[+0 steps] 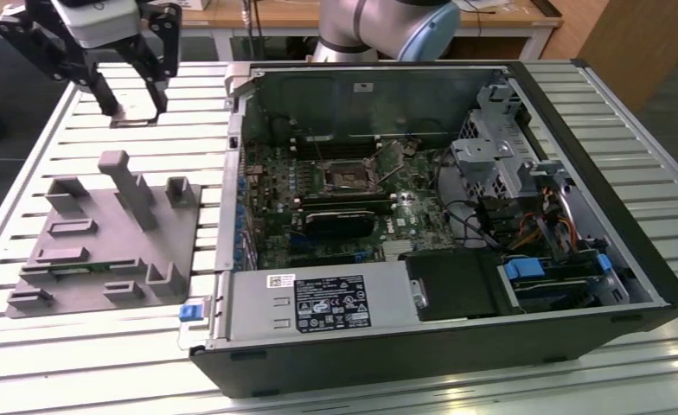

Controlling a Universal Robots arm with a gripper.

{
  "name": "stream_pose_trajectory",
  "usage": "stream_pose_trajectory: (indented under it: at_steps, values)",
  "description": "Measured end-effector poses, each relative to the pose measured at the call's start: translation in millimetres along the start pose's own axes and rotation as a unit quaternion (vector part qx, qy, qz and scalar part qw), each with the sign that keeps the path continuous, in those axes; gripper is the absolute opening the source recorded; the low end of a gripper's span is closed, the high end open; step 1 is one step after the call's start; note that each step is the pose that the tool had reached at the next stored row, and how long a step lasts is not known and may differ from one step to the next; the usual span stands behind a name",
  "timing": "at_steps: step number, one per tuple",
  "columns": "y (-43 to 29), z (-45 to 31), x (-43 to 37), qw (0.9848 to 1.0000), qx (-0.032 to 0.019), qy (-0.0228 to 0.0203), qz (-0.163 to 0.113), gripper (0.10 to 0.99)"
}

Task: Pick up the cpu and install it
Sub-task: 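Pick up the cpu and move it towards the insertion slot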

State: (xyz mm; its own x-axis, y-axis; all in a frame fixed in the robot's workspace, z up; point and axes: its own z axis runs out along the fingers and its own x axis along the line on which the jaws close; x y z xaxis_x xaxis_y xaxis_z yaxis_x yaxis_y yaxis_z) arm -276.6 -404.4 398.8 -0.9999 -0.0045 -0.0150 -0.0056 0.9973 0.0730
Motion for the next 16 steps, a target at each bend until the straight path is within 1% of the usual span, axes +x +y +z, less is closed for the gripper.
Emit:
stream_pose_trajectory:
  at_steps: [16]
  values:
    - [0.6,2.2,-42.7,1.0000,0.0000,0.0000,0.000,0.533]
